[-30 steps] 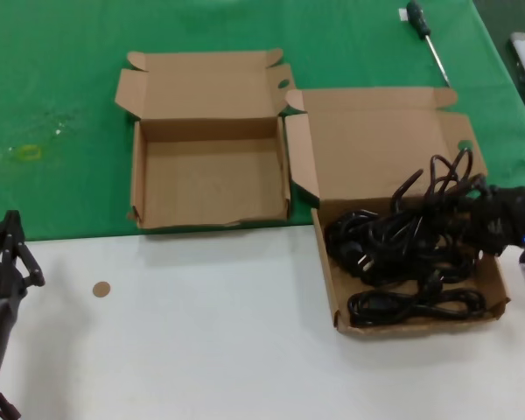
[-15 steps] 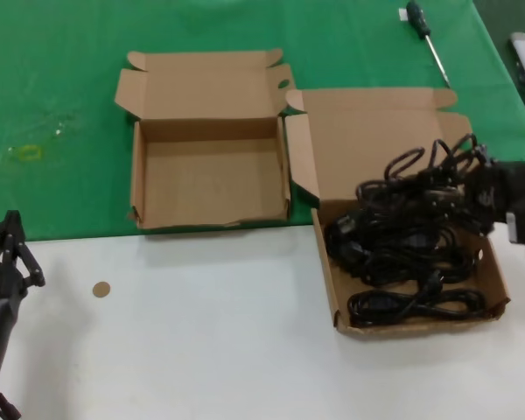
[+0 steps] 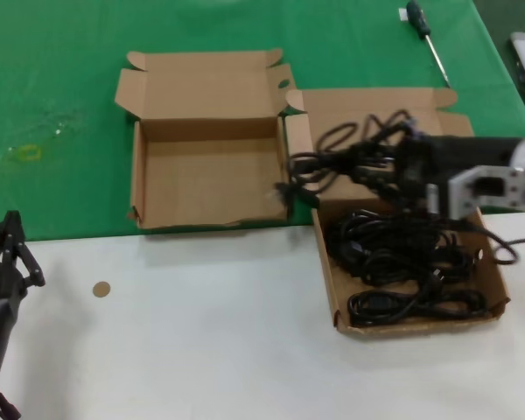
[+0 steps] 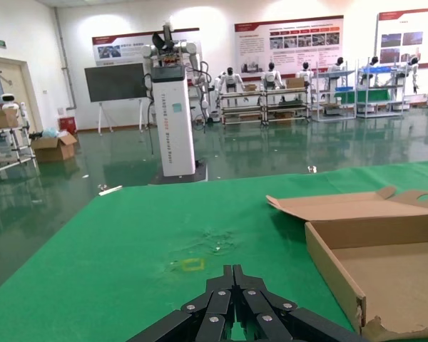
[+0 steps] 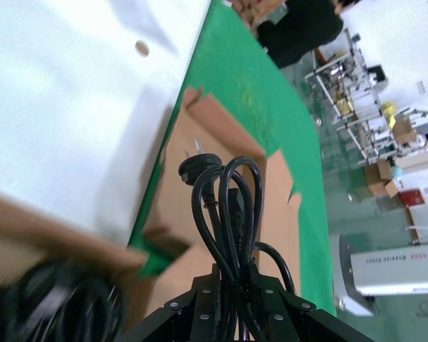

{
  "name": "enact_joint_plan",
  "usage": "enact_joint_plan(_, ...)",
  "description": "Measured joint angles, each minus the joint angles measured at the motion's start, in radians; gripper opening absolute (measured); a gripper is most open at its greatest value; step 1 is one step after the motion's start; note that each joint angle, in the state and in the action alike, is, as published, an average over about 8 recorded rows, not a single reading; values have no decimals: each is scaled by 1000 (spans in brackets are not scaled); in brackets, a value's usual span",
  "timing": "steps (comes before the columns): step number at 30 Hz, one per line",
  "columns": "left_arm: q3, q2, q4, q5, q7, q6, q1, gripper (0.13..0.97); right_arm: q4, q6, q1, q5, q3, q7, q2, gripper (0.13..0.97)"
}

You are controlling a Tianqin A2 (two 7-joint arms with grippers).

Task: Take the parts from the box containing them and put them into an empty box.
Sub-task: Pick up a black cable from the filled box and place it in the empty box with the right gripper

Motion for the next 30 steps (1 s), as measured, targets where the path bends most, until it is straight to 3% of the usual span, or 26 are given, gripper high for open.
enact_joint_plan(17, 0, 0, 0, 0, 0, 0, 0, 152, -92, 87, 136, -143, -139, 110, -232, 211)
enact_joint_plan(30, 0, 0, 0, 0, 0, 0, 0, 152, -247, 157, 176, -169, -185, 63, -359, 211)
